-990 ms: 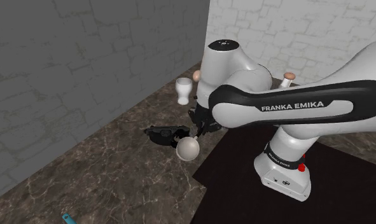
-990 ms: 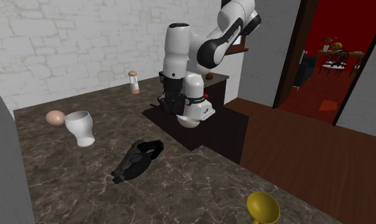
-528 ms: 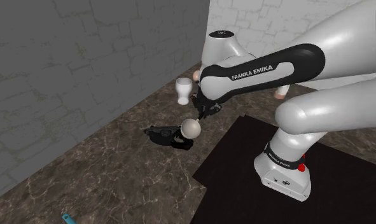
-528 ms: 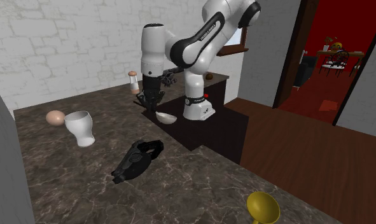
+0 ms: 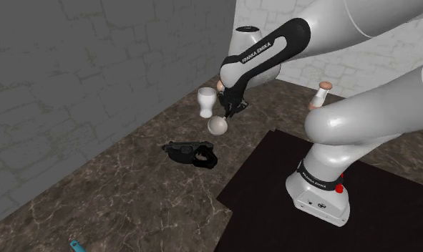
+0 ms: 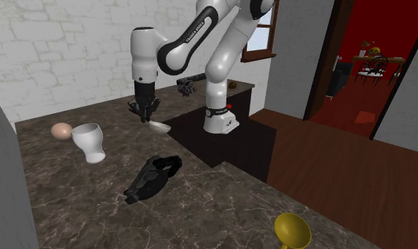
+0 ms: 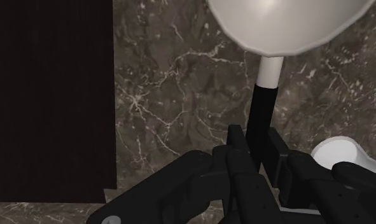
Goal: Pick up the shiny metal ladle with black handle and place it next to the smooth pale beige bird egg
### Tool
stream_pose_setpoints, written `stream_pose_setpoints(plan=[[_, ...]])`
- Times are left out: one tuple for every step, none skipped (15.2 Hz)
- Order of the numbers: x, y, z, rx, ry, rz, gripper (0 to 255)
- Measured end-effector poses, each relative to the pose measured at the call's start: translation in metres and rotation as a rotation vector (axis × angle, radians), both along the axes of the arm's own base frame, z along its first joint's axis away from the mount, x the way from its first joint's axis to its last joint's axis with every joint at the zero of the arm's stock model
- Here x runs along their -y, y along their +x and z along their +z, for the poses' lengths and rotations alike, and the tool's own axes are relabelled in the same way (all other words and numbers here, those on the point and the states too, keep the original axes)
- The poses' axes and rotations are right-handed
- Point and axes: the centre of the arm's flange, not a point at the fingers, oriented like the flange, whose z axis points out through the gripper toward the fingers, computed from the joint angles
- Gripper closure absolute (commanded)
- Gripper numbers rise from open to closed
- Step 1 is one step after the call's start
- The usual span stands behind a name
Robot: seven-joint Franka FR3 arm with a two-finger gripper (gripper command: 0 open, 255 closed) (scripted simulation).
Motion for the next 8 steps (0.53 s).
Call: stream_pose_setpoints(plan=[[0.011,0.006,0.001,0.0,0.0,0.0,255],[0.023,0.009,-0.001,0.0,0.0,0.0,255],[0.035,0.016,-0.001,0.0,0.0,0.0,255],[0.046,0.025,0.001,0.0,0.0,0.0,255],[0.057,0.031,0.001,0.0,-0.001,0.0,255],[0.067,0.037,0.004,-0.001,-0.001,0.0,255],[0.076,0.043,0.003,-0.002,-0.001,0.0,255],[0.089,0.052,0.002,0.0,0.0,-0.001,255]])
